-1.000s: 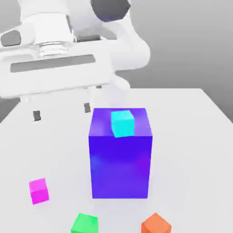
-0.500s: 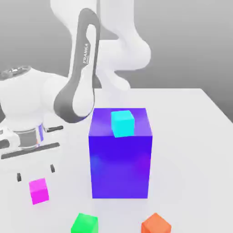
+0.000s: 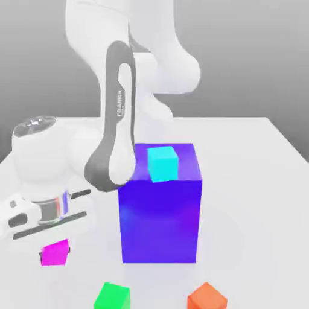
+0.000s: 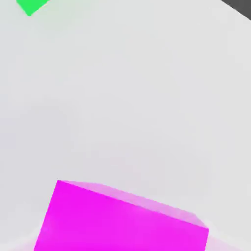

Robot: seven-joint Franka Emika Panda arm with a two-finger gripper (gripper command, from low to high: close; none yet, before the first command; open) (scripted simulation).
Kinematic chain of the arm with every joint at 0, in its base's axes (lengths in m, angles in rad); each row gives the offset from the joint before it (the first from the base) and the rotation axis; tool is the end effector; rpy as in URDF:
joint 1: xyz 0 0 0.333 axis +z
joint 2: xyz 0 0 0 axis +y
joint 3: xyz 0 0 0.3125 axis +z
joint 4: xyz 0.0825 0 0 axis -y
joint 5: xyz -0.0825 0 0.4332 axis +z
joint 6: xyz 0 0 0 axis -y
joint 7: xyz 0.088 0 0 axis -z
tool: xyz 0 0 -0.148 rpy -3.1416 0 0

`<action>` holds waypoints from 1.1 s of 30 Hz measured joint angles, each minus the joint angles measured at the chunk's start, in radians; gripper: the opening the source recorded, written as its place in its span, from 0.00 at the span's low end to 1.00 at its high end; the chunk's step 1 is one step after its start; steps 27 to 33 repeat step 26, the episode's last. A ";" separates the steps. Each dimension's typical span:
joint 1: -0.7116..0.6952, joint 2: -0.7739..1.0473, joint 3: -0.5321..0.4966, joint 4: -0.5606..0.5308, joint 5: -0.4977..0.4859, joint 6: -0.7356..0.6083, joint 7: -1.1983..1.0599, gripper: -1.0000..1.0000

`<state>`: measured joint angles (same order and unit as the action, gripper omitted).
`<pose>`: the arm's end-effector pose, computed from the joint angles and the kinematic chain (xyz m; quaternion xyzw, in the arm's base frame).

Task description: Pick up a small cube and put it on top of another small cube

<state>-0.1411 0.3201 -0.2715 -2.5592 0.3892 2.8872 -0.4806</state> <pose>0.4054 -0.2155 0.0659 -0.9891 0.1461 -0.0193 0.0008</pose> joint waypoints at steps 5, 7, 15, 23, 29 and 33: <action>0.035 -0.088 -0.123 -0.032 -0.127 -0.088 0.104 0.00; 0.038 -0.115 -0.158 -0.021 -0.151 -0.119 0.147 0.00; 0.200 -0.122 -0.038 0.171 -0.266 -0.300 0.169 0.00; 0.220 0.031 0.060 0.199 -0.220 -0.189 0.087 1.00; 0.220 0.031 0.060 0.199 -0.220 -0.189 0.087 1.00; 0.220 0.031 0.060 0.199 -0.220 -0.189 0.087 1.00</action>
